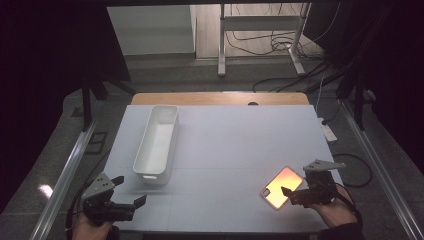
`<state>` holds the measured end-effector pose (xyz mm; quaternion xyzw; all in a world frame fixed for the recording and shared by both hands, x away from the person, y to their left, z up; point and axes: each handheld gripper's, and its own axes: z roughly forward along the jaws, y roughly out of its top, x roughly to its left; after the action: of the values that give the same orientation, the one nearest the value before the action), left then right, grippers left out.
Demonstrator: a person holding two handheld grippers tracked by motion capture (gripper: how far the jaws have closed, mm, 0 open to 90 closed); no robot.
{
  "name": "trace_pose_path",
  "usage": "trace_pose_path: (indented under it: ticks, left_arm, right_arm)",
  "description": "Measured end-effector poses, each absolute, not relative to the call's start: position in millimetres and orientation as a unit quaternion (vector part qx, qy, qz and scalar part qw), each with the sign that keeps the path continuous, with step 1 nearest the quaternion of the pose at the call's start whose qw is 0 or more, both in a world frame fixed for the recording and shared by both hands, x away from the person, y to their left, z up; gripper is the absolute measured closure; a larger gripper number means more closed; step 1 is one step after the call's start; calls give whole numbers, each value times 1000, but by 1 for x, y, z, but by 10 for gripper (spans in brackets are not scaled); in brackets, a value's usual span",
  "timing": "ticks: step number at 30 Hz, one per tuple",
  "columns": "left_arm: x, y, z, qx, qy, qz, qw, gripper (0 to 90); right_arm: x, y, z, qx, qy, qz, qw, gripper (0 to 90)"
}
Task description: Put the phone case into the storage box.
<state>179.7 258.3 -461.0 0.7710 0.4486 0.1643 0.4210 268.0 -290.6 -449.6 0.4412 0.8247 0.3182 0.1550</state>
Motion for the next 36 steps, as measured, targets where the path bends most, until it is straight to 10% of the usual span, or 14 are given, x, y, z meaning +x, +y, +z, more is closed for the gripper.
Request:
trace_pose_path:
  ticks: [25,29,36]
  left_arm:
    - [180,258,-461,772,447,164,421,9]
    - [180,258,-461,772,447,164,421,10]
    - [180,258,-461,772,447,164,421,11]
  right_arm:
    - [293,-262,-453,423,843,299,146,8]
    - [295,-261,-453,421,845,292,150,88]
    - [298,-260,-452,404,861,287,114,521]
